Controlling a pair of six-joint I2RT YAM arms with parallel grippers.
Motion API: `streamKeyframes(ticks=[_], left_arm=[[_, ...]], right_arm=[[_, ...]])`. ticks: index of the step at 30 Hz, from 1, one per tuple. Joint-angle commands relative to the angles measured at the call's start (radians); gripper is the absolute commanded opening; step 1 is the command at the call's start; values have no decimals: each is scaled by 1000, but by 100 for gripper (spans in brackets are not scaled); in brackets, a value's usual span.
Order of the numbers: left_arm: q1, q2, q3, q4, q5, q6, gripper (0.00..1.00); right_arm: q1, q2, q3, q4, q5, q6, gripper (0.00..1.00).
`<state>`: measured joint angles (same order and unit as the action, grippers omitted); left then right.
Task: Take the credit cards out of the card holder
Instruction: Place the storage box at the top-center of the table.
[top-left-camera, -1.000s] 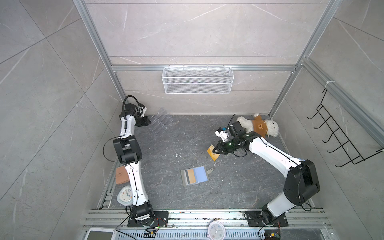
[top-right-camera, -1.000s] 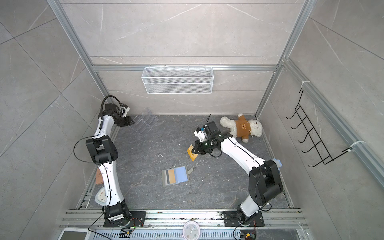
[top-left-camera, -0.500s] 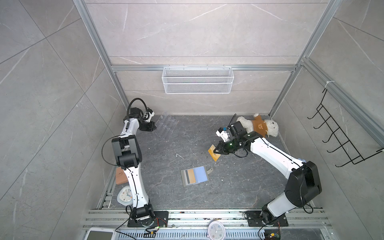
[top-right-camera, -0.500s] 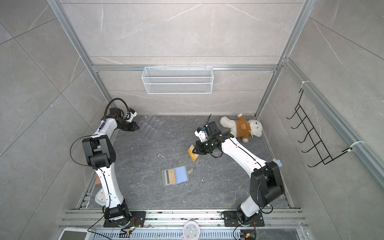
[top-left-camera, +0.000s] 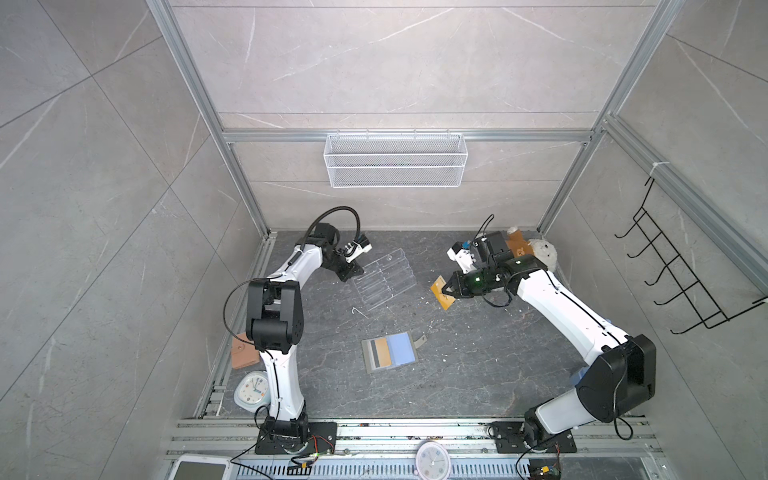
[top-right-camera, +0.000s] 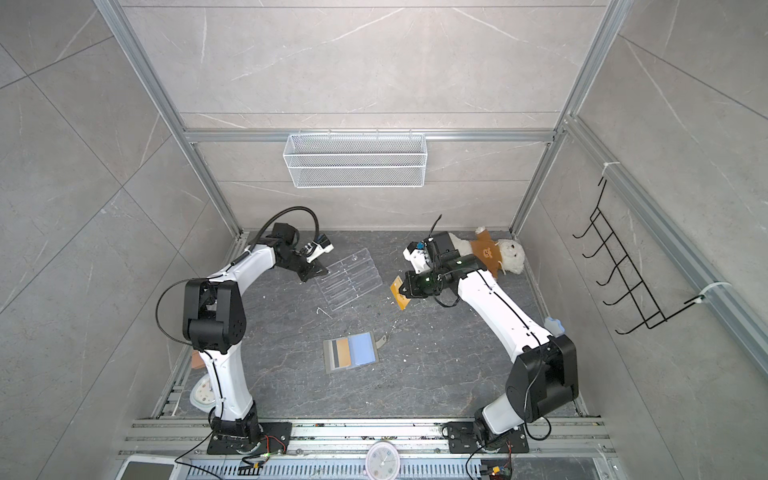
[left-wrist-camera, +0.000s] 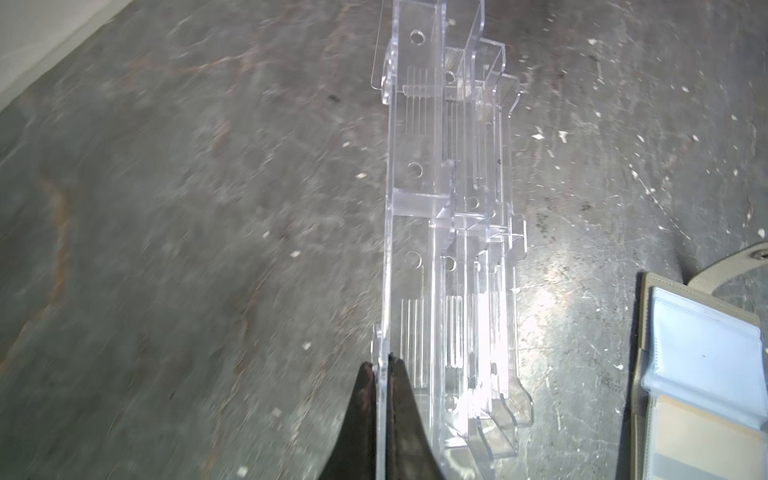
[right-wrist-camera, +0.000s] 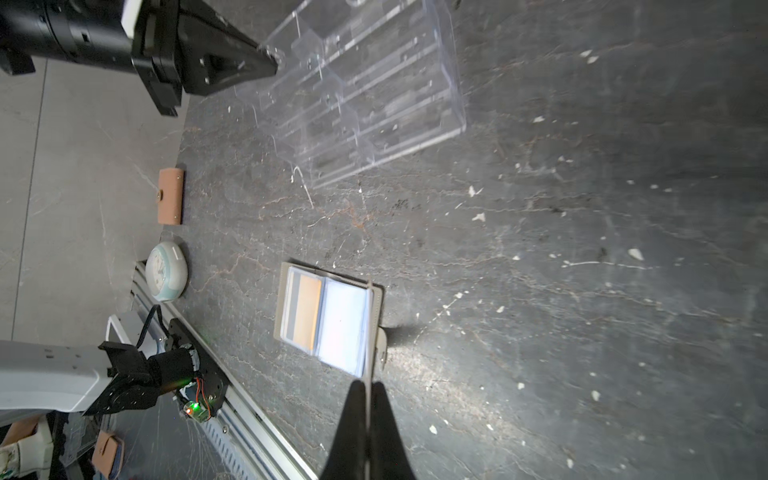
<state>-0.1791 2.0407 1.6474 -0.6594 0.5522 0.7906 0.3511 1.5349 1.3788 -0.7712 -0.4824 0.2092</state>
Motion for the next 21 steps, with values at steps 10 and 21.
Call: streamKeyframes(ticks=[10, 21], left_arm=[[-151, 9, 107, -115, -97, 305, 0], [-206, 75, 130, -56, -193, 339, 13]], right_arm=[[-46, 5, 44, -15, -11, -198, 0], [-51, 52, 54, -9, -7, -228, 0]])
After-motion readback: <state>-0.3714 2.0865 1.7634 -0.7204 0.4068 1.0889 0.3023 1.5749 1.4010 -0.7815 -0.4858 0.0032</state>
